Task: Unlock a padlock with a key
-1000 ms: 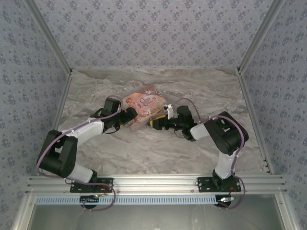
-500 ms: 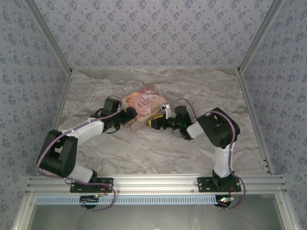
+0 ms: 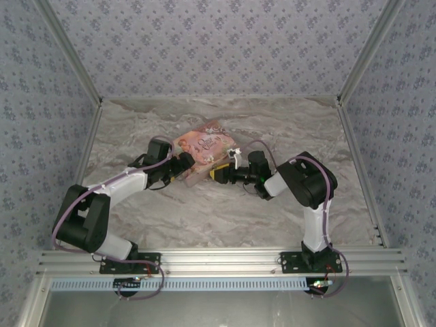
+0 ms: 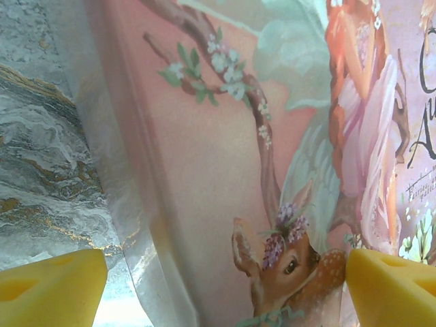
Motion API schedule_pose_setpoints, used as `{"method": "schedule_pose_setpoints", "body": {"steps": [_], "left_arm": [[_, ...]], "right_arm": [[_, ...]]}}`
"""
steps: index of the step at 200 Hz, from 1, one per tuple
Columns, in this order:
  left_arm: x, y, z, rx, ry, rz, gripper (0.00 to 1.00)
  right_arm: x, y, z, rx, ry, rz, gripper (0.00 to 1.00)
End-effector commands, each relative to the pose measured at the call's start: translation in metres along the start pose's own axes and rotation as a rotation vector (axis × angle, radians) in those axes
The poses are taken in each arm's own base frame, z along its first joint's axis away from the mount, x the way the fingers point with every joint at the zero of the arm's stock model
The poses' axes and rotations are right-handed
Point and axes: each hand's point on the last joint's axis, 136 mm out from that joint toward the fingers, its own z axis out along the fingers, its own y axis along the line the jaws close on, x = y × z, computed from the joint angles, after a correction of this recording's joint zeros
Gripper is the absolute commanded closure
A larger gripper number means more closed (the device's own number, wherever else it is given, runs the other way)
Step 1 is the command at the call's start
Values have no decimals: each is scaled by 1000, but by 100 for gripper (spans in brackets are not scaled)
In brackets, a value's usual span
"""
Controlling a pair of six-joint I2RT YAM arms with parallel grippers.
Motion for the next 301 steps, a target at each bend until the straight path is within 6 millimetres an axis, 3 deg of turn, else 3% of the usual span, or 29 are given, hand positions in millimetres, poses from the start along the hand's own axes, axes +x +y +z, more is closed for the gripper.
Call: {"method": "schedule_pose_setpoints", "body": {"steps": [1, 205, 301], "left_arm": [[18, 21, 6, -74, 53, -4, 10], [19, 23, 5, -77, 52, -10, 10], [20, 25, 5, -79, 51, -13, 10]], "right_arm": [[-13, 14, 3, -64, -36, -48, 46], [-9, 23, 0, -106, -19, -54, 74], [-9, 9, 2, -42, -27, -8, 94]]}}
